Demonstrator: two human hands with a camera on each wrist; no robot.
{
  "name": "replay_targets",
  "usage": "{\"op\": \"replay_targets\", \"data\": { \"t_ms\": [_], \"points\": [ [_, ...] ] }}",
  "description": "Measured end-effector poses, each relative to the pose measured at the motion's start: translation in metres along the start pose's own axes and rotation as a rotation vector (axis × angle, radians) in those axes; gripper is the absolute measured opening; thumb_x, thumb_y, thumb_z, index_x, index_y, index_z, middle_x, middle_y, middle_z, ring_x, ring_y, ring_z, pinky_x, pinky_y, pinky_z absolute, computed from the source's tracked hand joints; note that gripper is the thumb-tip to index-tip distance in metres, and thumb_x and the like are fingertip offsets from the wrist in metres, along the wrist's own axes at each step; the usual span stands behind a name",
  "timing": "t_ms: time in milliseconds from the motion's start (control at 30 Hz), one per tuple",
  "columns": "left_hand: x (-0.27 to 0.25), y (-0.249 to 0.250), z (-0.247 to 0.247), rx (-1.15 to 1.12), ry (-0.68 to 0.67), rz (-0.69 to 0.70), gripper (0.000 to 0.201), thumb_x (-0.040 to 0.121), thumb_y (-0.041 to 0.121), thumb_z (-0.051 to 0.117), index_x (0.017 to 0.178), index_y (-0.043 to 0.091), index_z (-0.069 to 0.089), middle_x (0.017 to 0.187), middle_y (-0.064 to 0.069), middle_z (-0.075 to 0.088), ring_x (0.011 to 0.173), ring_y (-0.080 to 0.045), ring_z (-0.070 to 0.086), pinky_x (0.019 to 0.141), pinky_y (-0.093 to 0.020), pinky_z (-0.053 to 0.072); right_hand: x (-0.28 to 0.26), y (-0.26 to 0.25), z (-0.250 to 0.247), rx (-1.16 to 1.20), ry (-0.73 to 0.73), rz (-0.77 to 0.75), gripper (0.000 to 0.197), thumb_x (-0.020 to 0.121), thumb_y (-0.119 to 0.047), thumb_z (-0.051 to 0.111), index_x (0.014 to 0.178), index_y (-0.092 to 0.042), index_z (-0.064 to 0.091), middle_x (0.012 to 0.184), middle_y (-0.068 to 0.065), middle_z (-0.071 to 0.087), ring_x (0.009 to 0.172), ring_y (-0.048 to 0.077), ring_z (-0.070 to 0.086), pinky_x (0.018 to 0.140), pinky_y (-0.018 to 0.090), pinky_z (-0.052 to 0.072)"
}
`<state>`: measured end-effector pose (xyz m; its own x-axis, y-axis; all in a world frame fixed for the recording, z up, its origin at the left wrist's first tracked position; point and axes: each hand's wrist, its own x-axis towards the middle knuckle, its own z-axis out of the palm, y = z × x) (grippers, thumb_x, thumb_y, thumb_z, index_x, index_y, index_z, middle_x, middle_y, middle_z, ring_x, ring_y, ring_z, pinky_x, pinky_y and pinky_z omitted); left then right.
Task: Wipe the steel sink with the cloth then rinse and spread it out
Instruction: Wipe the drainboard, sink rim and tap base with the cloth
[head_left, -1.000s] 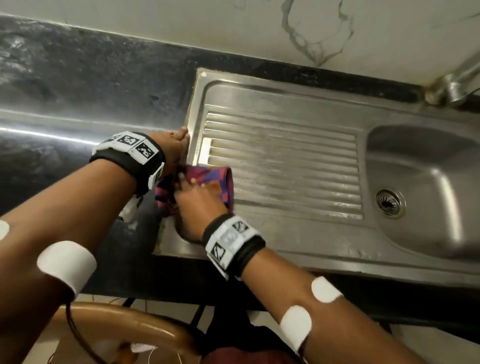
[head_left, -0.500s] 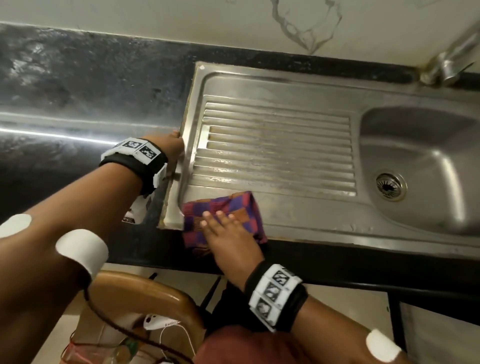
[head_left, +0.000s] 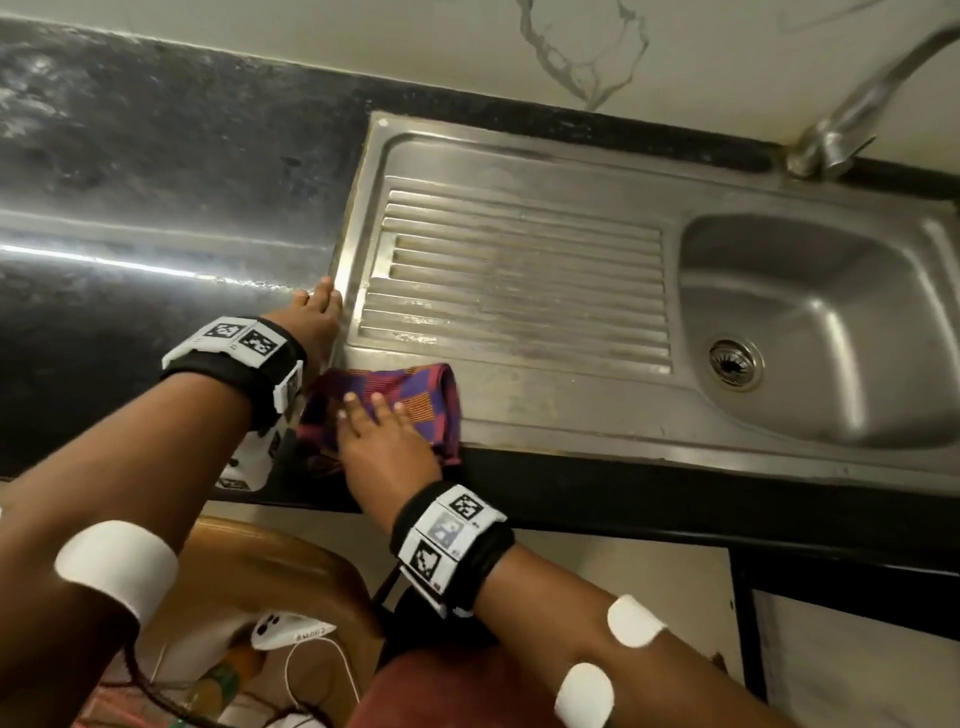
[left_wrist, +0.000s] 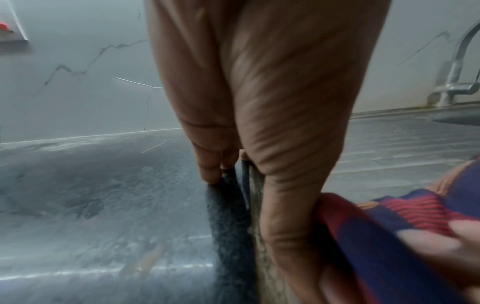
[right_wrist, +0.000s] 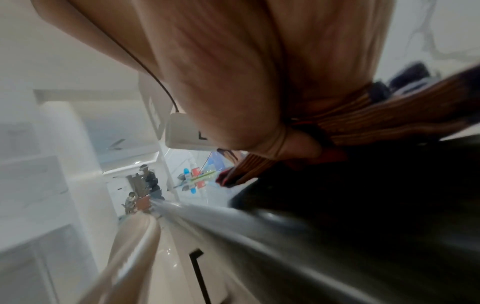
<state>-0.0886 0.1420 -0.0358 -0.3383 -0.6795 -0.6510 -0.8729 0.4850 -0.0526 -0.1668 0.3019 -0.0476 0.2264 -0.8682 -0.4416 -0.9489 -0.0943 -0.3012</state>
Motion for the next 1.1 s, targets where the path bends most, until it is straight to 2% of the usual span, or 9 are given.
{"op": "replay_targets", "data": {
  "t_ms": [100, 167, 267, 333, 433, 533, 800, 967, 1100],
  "points": [
    [0.002, -0.002, 0.001, 0.009, -0.033, -0.009, 0.142, 0.054, 0.022, 0.091, 0.148, 0.001, -0.013, 0.157, -0.015, -0.017, 0.146, -0.038, -0.004, 0.119, -0.045, 0.015, -0.028, 0.029, 0.002, -0.004, 0.040, 0.019, 0.055, 0.096, -0.004, 0.030, 0.150, -0.005, 0.017, 0.160, 0.011, 0.009, 0.147, 0.035, 0.011, 0.120, 0.046, 0.009],
    [0.003, -0.002, 0.004, -0.005, -0.039, -0.013, 0.151, 0.045, 0.029, 0.094, 0.148, 0.002, -0.014, 0.157, -0.014, -0.018, 0.146, -0.036, -0.004, 0.119, -0.046, 0.016, -0.059, 0.061, 0.007, 0.028, 0.058, 0.081, 0.059, 0.094, 0.000, 0.032, 0.150, -0.007, 0.017, 0.161, 0.009, 0.008, 0.148, 0.032, 0.009, 0.121, 0.044, 0.008],
    [0.002, -0.003, 0.006, -0.022, -0.014, -0.019, 0.152, 0.043, 0.027, 0.094, 0.148, 0.005, -0.013, 0.158, -0.011, -0.017, 0.146, -0.033, -0.005, 0.119, -0.046, 0.015, -0.113, 0.120, 0.013, 0.116, 0.138, 0.233, 0.074, 0.084, 0.010, 0.039, 0.151, -0.014, 0.020, 0.161, 0.004, 0.011, 0.148, 0.026, 0.012, 0.120, 0.036, 0.010],
    [0.003, -0.004, 0.007, -0.046, -0.007, -0.022, 0.151, 0.043, 0.025, 0.094, 0.149, 0.007, -0.012, 0.158, -0.009, -0.018, 0.146, -0.031, -0.006, 0.119, -0.046, 0.014, -0.150, 0.163, 0.013, 0.176, 0.168, 0.404, 0.081, 0.077, 0.015, 0.043, 0.150, -0.015, 0.024, 0.159, 0.003, 0.016, 0.148, 0.024, 0.014, 0.119, 0.033, 0.012],
    [0.006, -0.006, 0.009, -0.042, -0.001, -0.020, 0.152, 0.042, 0.026, 0.094, 0.149, 0.008, -0.012, 0.158, -0.008, -0.018, 0.146, -0.031, -0.006, 0.119, -0.048, 0.015, -0.191, 0.210, 0.004, 0.229, 0.210, 0.689, 0.078, 0.079, 0.014, 0.042, 0.149, -0.015, 0.025, 0.159, 0.003, 0.019, 0.147, 0.022, 0.017, 0.118, 0.034, 0.018],
    [0.007, -0.004, 0.010, -0.033, 0.004, -0.023, 0.153, 0.042, 0.027, 0.094, 0.149, 0.007, -0.013, 0.158, -0.009, -0.018, 0.146, -0.031, -0.006, 0.119, -0.046, 0.014, -0.192, 0.213, 0.001, 0.175, 0.182, 0.784, 0.071, 0.085, 0.009, 0.041, 0.150, -0.013, 0.023, 0.159, 0.006, 0.019, 0.147, 0.024, 0.018, 0.117, 0.037, 0.021],
    [0.011, -0.006, 0.009, 0.004, -0.005, -0.026, 0.156, 0.039, 0.029, 0.095, 0.148, 0.007, -0.014, 0.157, -0.009, -0.019, 0.146, -0.031, -0.006, 0.119, -0.046, 0.014, -0.070, 0.134, -0.008, 0.033, 0.181, 0.493, 0.051, 0.089, -0.005, 0.039, 0.140, -0.002, 0.035, 0.146, 0.019, 0.037, 0.130, 0.036, 0.041, 0.105, 0.044, 0.037],
    [0.012, -0.006, 0.010, 0.015, -0.002, -0.041, 0.155, 0.041, 0.028, 0.095, 0.148, 0.008, -0.016, 0.157, -0.009, -0.021, 0.146, -0.030, -0.007, 0.118, -0.044, 0.013, -0.021, 0.069, -0.002, -0.011, 0.107, 0.204, 0.053, 0.091, -0.005, 0.043, 0.143, 0.000, 0.032, 0.154, 0.018, 0.027, 0.140, 0.038, 0.029, 0.114, 0.048, 0.028],
    [0.009, -0.008, 0.009, -0.032, -0.005, -0.011, 0.154, 0.042, 0.031, 0.094, 0.149, 0.009, -0.015, 0.157, -0.008, -0.021, 0.146, -0.031, -0.007, 0.119, -0.046, 0.013, -0.033, 0.089, -0.007, 0.048, 0.093, 0.132, 0.059, 0.087, 0.003, 0.044, 0.144, -0.006, 0.033, 0.157, 0.012, 0.022, 0.144, 0.035, 0.023, 0.117, 0.046, 0.023]
  ]
}}
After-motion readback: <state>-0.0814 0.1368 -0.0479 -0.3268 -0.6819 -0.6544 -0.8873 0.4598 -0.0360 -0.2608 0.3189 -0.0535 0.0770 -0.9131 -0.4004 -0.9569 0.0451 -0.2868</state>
